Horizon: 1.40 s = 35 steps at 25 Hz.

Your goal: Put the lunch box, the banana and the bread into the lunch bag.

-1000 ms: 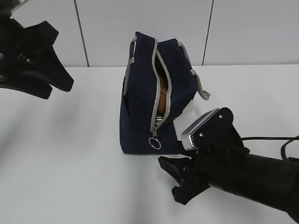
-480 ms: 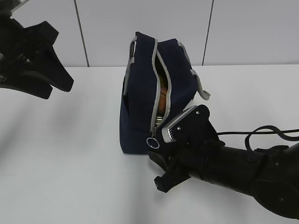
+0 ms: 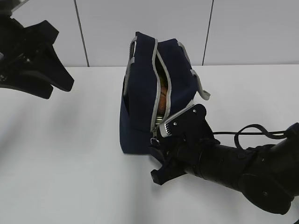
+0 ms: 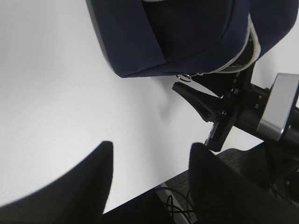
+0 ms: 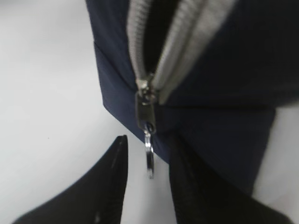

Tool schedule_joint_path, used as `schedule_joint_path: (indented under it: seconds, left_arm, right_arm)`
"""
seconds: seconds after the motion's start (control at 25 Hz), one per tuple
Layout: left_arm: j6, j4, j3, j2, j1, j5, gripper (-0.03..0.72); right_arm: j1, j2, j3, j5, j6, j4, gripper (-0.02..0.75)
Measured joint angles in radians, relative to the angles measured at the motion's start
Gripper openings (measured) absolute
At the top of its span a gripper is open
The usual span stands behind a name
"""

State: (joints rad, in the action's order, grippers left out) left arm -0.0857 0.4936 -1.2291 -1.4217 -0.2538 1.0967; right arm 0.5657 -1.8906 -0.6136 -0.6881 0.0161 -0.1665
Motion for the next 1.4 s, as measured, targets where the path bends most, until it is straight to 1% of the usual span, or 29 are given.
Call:
schedule_joint_path:
  seconds: [0.28,0.36,0.44,0.6,0.68,1.08,1.4]
  left_arm:
    - [0.000,0.001,0.000,0.000,0.000,0.001,0.373]
    - [0.000,0.001,0.001,0.000,0.000,0.001,0.372]
    - [0.000,0.001,0.001,0.000,0.000,0.001,0.371]
    - [0.000,0.001,0.001,0.000,0.000,0.001,0.371]
    - [0.000,0.001,0.001,0.000,0.000,0.001,0.371]
    - [-0.002,0.001,0.002,0.000,0.000,0.001,0.371]
    - [-0.005,0.001,0.002,0.000,0.000,0.001,0.370]
  right_arm:
    - [0.000,-0.004,0.000,0.000,-0.004,0.014,0.222]
    - [0.000,-0.004,0.000,0.000,-0.004,0.014,0.206]
    - [0.000,-0.004,0.000,0.000,-0.004,0.014,0.155]
    - [0.000,-0.004,0.000,0.000,-0.008,0.014,0.019]
    - [0.000,-0.004,0.000,0.000,-0.010,0.014,-0.013]
    - [0.000,0.060,0.030,0.003,-0.016,0.007,-0.016]
    - [0.000,0.125,0.047,0.040,-0.021,-0.057,-0.016]
